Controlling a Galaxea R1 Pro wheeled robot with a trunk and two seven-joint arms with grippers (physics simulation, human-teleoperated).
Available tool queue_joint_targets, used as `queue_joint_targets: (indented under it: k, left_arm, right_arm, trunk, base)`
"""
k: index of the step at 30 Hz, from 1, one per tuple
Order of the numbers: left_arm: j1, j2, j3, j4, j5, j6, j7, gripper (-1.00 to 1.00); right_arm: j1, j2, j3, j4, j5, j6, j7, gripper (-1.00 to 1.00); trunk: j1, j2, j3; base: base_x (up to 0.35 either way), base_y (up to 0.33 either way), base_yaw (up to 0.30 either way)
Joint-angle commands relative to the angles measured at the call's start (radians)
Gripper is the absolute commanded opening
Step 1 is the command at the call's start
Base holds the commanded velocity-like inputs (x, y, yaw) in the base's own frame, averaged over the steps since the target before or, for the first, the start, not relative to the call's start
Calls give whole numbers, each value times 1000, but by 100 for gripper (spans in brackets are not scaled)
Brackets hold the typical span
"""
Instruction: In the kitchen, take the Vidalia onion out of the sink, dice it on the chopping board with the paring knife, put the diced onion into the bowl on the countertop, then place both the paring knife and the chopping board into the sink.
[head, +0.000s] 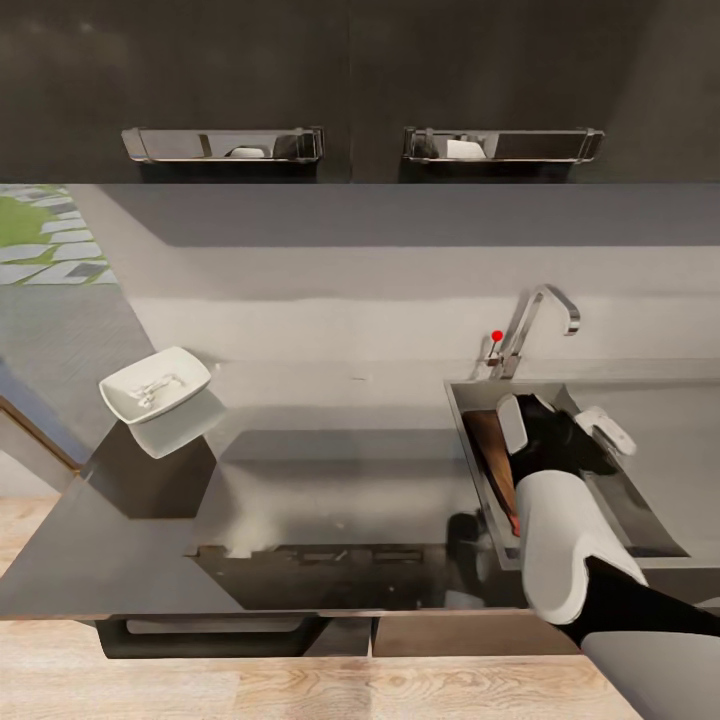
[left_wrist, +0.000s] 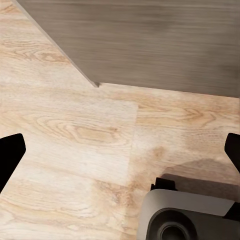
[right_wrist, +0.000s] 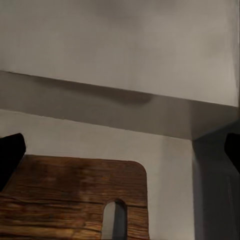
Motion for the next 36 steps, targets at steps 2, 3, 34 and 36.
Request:
queue_joint_targets:
  k: [2, 3, 34, 36]
  left_arm:
    - [-2, 0, -1, 4, 5, -6, -2, 100]
    - [-2, 0, -1, 4, 5, -6, -2, 100]
    - [-1, -1, -1, 4, 5, -6, -2, 100]
    - [-1, -1, -1, 4, 5, -6, -2, 100]
  right_arm:
    - [-1, 2, 32, -17, -2, 28, -16, 100]
    - [-1, 2, 37, -19, -2, 30, -18, 100]
    - [-1, -221, 272, -57, 5, 564, 639, 100]
    - [-1, -221, 311, -57, 5, 564, 664, 100]
  trunk:
    - [1, -2, -2]
    - [1, -2, -2]
    - [1, -2, -2]
    - [1, -2, -2]
  base:
    - [0, 0, 0]
    - [0, 0, 0]
    - [-143, 1, 0]
    - [-331, 83, 0]
